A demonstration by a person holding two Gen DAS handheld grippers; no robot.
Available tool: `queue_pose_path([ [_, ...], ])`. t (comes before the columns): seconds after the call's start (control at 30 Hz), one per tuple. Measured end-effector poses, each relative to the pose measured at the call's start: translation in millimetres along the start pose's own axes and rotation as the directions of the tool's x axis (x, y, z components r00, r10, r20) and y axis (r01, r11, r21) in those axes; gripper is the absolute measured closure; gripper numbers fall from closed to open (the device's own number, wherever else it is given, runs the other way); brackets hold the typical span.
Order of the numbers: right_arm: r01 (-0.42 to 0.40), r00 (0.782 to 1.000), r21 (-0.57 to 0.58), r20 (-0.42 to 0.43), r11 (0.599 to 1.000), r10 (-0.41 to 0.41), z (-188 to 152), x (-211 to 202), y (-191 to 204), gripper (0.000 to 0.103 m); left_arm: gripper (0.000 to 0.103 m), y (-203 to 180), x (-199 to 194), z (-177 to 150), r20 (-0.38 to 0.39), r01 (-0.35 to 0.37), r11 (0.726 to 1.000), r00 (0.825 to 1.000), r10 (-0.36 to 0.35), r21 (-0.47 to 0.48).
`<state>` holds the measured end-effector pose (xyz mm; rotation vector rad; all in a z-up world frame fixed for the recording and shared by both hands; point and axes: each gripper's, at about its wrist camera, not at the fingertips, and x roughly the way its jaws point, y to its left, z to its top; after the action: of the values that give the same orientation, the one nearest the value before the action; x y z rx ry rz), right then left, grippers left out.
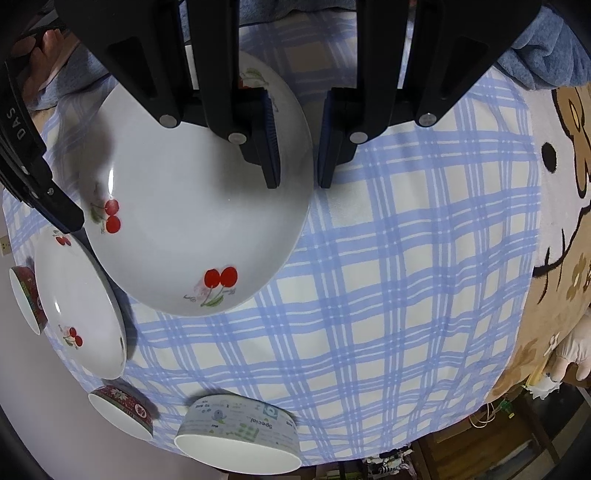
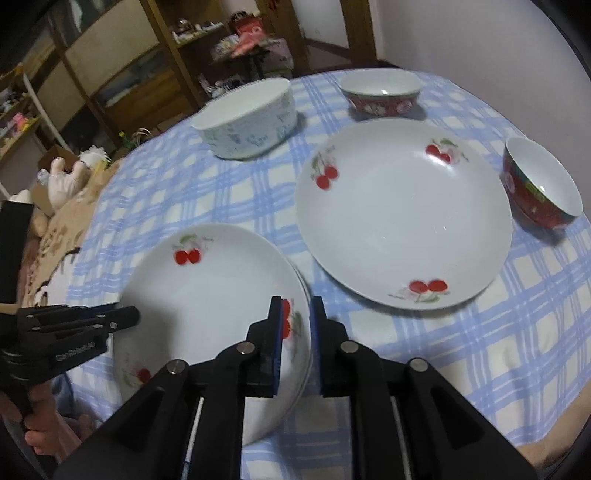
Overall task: Organize plates and bowls
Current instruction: 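Open both grippers and lift them off the stacked plates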
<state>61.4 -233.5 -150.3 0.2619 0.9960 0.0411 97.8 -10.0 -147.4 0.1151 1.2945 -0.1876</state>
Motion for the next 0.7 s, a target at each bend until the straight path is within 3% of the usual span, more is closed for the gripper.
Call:
queue_pose_path([
  [0.23,0.006,1.000,-0.003,0.018,1.000,-0.006,0,-13,-1,0.086,0.081,1,-18,-1,0.055,0.003,1.000,0.998,-0.002,-0.009],
  [0.3,0.010,0.999,0.011,0.037,1.000,-0.011,3,-21,-5,0.082,0.078,-1,-25,-1,0.085,0.007,1.000,0.996,-0.008,0.003],
  [0.43,0.009,0.994,0.055,0.108,0.998,-0.015,12,-43,-19,0.051,0.052,-8,-35,3,0.136,-0.028,0.999,0.990,0.023,0.032],
  [0.57,0.062,0.985,0.058,0.159,0.996,-0.071,24,-60,-31,0.048,0.033,-21,-53,6,0.206,-0.070,0.994,0.977,0.053,0.078],
  [0.63,0.070,0.981,0.052,0.180,0.996,-0.078,30,-68,-35,0.038,0.021,-31,-64,8,0.238,-0.075,0.991,0.970,0.047,0.112],
  [0.7,0.064,0.979,0.059,0.192,0.996,-0.075,35,-72,-40,0.031,0.018,-39,-74,12,0.269,-0.072,0.988,0.963,0.034,0.134],
])
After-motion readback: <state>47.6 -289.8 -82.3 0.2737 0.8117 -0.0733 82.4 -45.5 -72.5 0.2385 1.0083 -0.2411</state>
